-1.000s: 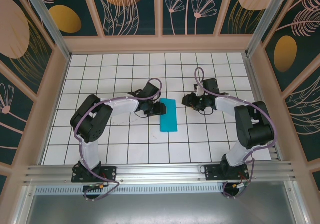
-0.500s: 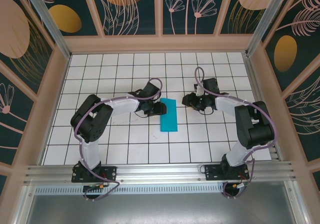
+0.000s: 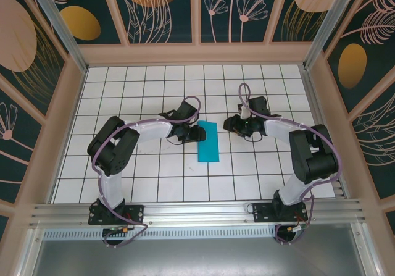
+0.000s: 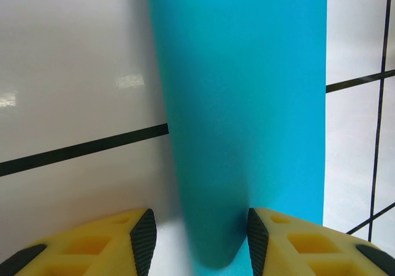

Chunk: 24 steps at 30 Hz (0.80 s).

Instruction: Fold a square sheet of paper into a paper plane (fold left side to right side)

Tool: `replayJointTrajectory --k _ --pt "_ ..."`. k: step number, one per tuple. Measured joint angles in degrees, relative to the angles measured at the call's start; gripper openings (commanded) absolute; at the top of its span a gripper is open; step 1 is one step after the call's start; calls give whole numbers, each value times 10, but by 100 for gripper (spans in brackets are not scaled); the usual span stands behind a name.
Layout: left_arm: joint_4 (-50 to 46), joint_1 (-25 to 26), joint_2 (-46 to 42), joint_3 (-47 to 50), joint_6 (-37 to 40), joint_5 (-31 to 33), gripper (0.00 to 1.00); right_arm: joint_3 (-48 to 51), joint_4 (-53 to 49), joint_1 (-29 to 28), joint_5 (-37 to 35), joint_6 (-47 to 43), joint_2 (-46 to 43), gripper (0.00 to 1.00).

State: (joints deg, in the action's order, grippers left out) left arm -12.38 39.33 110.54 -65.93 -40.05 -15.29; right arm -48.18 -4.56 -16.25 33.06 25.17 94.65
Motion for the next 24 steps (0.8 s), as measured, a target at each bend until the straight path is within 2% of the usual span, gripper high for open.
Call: replayJointTrajectory --k 5,15,24 --pt "-1 0 0 0 0 2 47 0 0 -8 10 3 0 37" --pt "-1 0 0 0 0 2 47 2 28 -43 44 24 15 18" --pt "-1 0 0 0 0 2 47 -1 28 -70 43 24 56 16"
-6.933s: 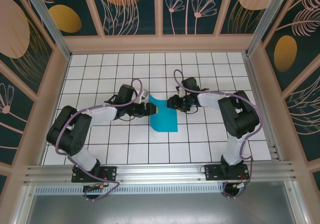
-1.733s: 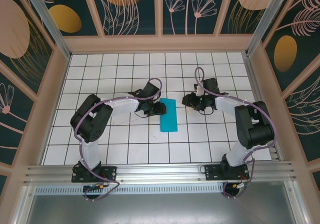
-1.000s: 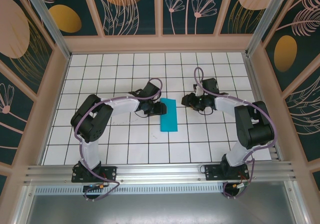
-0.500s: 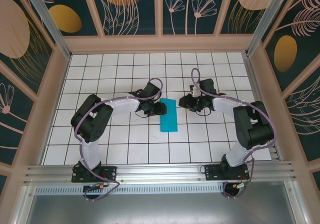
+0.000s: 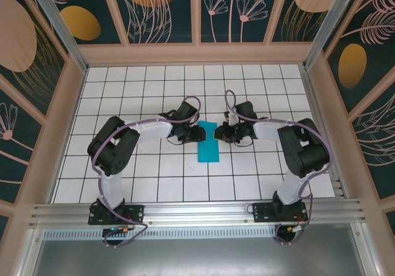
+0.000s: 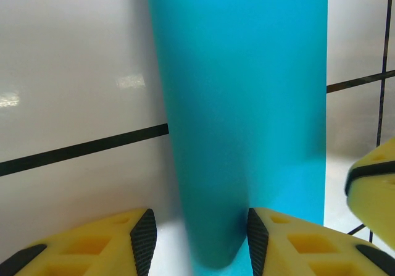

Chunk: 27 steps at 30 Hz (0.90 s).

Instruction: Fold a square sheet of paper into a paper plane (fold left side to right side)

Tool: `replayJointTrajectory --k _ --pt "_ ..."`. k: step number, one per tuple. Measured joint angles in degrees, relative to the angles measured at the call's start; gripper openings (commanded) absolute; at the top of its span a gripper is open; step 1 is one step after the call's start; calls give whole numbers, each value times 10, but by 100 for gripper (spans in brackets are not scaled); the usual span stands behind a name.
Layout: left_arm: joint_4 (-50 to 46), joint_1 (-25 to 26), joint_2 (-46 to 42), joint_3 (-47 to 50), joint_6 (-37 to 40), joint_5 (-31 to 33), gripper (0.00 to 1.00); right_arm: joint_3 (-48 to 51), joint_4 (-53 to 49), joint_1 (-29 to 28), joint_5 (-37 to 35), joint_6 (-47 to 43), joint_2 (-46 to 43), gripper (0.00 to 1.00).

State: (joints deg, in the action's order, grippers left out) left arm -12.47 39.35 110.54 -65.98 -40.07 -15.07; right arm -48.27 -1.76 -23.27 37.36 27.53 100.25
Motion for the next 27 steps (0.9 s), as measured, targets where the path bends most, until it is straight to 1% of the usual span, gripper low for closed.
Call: replayJointTrajectory --k 7,15,19,24,27 --pt "0 0 0 0 0 0 47 -17 -7 -10 -9 -2 20 16" --pt "0 0 0 0 0 1 48 -30 -43 -13 -33 -7 38 16" --pt "0 2 -2 0 1 2 53 -36 -52 -15 -38 -15 41 16" --pt "-8 5 -12 0 7 17 56 -39 -58 -16 -42 -17 42 15" --pt "-15 -3 -34 5 7 21 56 -39 -58 -16 -42 -17 42 15"
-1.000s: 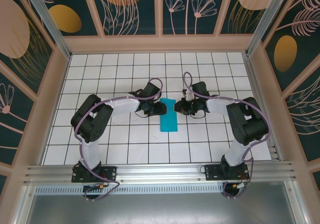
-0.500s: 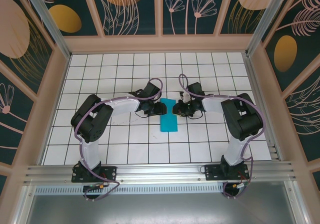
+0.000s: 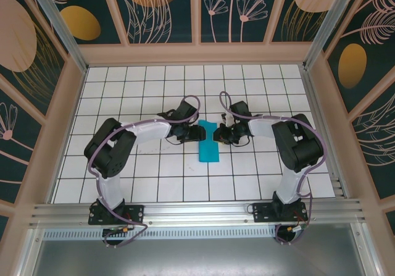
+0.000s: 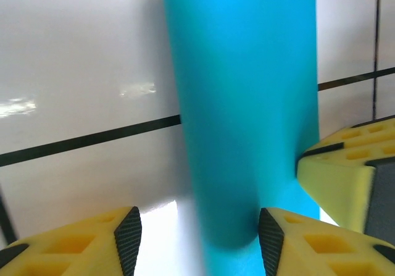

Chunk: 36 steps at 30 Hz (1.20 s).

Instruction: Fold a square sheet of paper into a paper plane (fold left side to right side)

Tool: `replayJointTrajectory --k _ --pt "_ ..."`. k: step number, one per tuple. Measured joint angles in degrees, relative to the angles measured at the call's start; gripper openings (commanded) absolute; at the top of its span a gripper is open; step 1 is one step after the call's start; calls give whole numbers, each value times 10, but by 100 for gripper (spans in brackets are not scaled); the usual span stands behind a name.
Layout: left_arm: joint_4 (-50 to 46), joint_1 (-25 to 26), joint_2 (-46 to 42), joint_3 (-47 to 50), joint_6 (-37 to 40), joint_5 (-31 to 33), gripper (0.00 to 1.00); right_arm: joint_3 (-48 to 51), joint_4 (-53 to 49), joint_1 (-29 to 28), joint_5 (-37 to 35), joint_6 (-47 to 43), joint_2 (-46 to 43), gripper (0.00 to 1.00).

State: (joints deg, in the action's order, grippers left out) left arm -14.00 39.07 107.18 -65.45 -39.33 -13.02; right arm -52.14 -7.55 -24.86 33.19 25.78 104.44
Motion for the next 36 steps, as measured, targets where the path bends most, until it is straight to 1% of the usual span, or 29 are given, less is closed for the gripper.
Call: replayJointTrajectory --k 3,5,7,13,18,22,32,36 --pt "5 -9 -39 13 -3 -5 52 0 0 0 0 0 1 15" --pt "15 -14 -65 20 -10 -21 49 0 0 0 0 0 1 15" --pt "34 -16 -77 23 -17 -43 43 0 0 0 0 0 1 15" --pt "100 -14 -68 37 -44 -121 39 -2 0 0 1 0 3 15" --pt "126 -8 -32 37 -55 -155 38 -2 0 0 2 0 3 15" --pt "128 -7 -11 38 -55 -154 36 -3 0 0 2 0 3 15" --pt "115 -7 21 58 -39 -106 32 -3 0 0 2 0 4 15" --pt "116 -7 22 59 -33 -102 32 -3 0 0 1 0 4 15"
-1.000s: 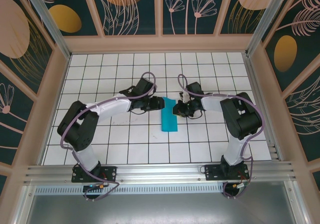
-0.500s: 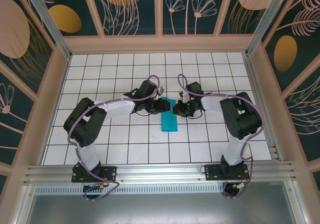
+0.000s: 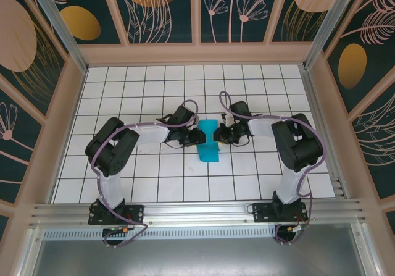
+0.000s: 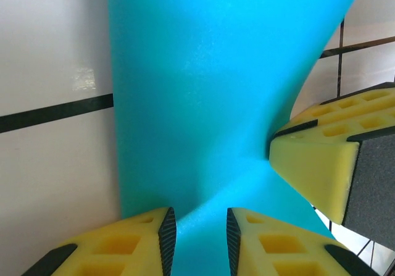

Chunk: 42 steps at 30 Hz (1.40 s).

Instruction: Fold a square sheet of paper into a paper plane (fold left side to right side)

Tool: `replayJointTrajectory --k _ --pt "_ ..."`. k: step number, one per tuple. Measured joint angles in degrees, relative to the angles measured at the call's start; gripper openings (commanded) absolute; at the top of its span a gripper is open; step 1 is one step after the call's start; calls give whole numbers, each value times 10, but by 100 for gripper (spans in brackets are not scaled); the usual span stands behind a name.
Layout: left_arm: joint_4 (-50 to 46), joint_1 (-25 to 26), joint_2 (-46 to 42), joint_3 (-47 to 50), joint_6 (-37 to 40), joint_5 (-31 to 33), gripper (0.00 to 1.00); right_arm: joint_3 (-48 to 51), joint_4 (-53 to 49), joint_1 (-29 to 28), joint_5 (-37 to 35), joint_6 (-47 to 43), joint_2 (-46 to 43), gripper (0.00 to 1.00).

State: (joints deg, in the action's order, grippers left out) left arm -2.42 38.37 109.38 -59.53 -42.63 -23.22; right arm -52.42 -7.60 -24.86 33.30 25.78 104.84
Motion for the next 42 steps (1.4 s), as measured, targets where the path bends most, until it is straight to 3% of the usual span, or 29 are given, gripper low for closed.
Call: replayJointTrajectory --k 14,23,42 --pt "5 -10 -37 40 15 9 37 0 0 0 0 0 0 15" --pt "0 -13 -86 51 19 -3 35 0 -1 0 -1 0 0 15" --pt "59 25 -46 63 -10 -53 33 -9 -9 -2 -1 0 5 15"
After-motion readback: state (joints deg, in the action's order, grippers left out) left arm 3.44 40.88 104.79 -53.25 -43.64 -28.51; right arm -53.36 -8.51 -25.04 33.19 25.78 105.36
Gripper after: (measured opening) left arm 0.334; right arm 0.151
